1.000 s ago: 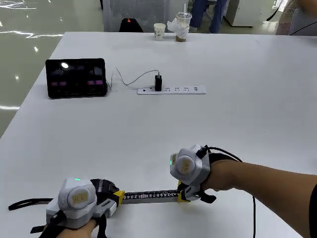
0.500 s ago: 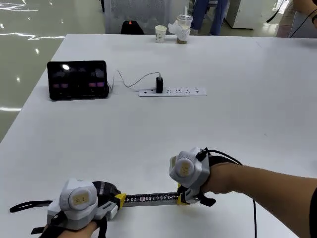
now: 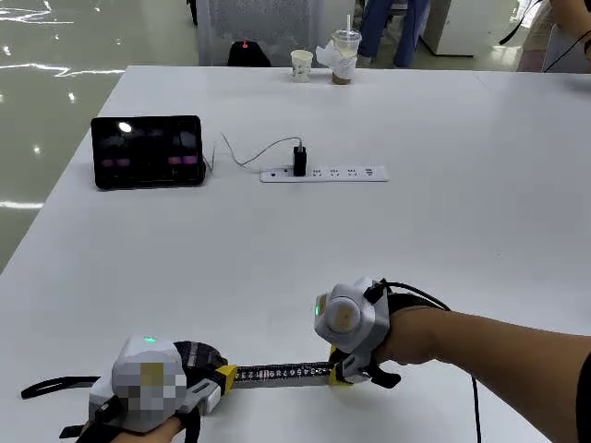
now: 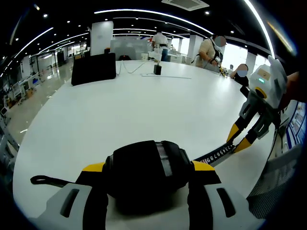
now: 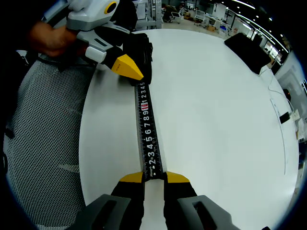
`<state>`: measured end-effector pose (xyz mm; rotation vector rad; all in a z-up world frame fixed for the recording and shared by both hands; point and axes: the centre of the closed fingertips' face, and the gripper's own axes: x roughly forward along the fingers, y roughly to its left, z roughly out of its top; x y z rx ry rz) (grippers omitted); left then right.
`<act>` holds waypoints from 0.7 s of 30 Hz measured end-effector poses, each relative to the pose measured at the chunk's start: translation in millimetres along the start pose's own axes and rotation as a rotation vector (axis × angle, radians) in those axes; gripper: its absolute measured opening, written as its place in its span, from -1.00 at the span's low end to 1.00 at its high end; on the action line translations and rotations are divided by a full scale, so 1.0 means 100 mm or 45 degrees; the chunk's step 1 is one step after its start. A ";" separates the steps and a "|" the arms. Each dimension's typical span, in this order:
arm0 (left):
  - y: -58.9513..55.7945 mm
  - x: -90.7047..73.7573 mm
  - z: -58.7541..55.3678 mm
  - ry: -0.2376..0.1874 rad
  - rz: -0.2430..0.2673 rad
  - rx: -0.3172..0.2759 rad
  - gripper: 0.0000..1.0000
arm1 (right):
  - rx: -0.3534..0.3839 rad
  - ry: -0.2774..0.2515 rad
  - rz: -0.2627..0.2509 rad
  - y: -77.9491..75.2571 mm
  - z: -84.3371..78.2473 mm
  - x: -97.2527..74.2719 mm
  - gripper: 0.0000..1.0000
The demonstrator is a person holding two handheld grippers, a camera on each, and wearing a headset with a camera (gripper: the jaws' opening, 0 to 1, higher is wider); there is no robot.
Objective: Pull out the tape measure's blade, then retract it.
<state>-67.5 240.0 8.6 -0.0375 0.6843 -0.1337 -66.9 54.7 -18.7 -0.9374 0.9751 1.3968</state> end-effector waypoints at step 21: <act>0.01 -0.01 -0.01 0.003 0.000 -0.010 0.25 | 0.012 -0.016 -0.006 0.01 0.08 0.03 -0.77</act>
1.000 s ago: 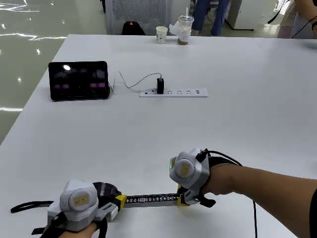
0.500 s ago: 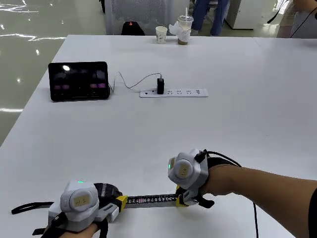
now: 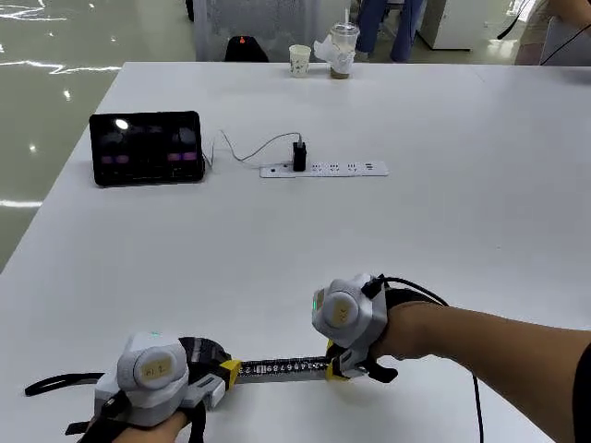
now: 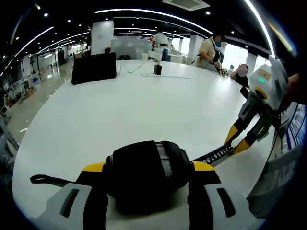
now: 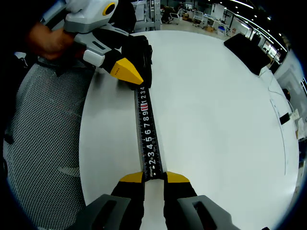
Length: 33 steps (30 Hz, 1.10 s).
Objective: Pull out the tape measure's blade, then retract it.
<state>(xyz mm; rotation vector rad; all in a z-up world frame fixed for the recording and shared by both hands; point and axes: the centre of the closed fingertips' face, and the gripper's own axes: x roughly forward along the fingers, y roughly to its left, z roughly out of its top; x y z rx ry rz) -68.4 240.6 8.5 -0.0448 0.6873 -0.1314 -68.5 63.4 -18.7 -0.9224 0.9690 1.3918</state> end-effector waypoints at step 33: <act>0.00 -0.01 0.00 -0.002 -0.009 -0.004 0.26 | -0.001 -0.030 0.012 0.05 0.23 0.09 -0.77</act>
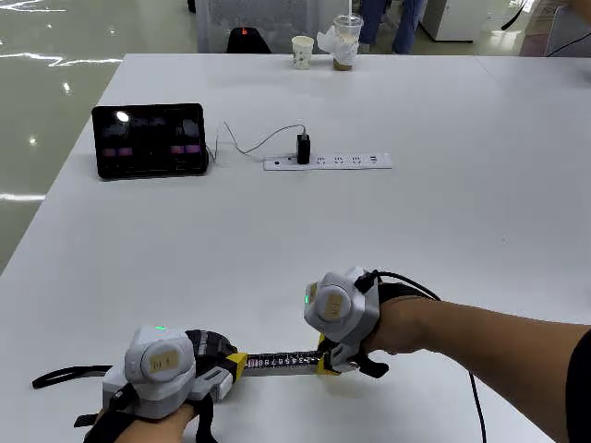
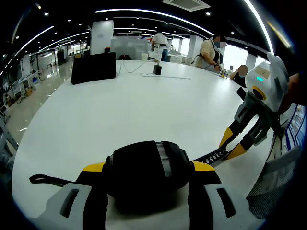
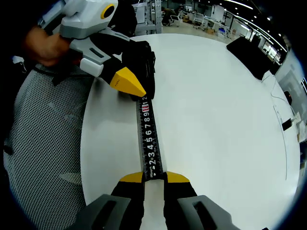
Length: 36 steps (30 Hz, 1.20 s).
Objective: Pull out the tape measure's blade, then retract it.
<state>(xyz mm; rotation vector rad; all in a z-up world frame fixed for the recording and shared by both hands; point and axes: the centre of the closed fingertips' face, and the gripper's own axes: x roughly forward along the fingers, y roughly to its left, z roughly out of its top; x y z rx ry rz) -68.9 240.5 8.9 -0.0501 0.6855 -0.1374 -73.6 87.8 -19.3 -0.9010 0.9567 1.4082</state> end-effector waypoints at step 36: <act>0.00 0.00 0.01 -0.001 -0.014 -0.027 0.25 | -0.060 -0.096 0.006 0.03 0.25 0.09 -0.77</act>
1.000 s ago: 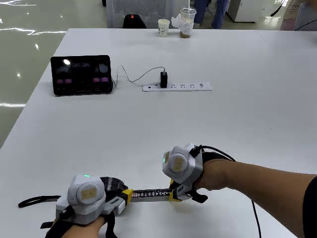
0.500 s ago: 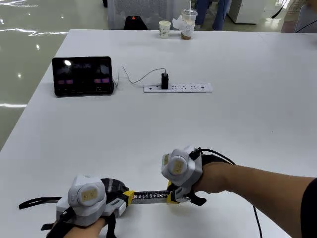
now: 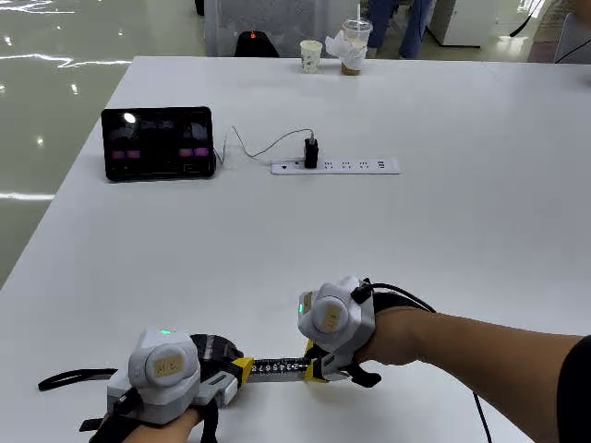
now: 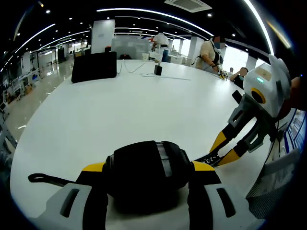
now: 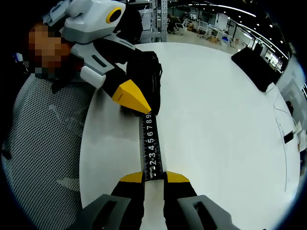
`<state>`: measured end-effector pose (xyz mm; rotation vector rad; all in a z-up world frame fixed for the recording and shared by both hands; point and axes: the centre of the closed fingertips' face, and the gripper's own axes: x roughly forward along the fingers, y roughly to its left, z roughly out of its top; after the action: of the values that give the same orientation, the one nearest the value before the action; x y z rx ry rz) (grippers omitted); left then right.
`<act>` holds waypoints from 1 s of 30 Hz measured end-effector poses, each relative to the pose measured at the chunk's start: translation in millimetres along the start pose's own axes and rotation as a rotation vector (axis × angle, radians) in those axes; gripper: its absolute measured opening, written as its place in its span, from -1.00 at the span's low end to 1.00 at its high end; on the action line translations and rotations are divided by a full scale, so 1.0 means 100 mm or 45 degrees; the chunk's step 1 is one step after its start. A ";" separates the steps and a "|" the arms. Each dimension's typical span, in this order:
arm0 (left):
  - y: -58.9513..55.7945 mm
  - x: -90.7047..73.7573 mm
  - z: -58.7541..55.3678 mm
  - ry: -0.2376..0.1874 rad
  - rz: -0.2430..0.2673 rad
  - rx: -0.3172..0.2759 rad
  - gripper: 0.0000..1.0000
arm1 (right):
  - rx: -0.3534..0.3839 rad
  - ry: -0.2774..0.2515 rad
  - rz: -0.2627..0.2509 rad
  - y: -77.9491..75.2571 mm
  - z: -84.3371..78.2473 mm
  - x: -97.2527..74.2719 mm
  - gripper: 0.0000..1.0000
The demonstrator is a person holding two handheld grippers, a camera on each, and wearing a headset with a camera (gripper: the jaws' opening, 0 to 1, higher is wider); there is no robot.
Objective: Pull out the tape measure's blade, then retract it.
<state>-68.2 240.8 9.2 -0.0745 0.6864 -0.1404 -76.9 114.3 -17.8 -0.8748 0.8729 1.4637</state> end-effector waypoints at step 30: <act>0.00 -0.01 0.00 -0.005 -0.006 -0.013 0.24 | 0.004 -0.043 0.005 -0.01 0.12 0.07 -0.77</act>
<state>-68.6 241.2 10.0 -0.0864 0.6831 -0.1412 -77.0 127.9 -18.7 -0.8442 0.8518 1.4765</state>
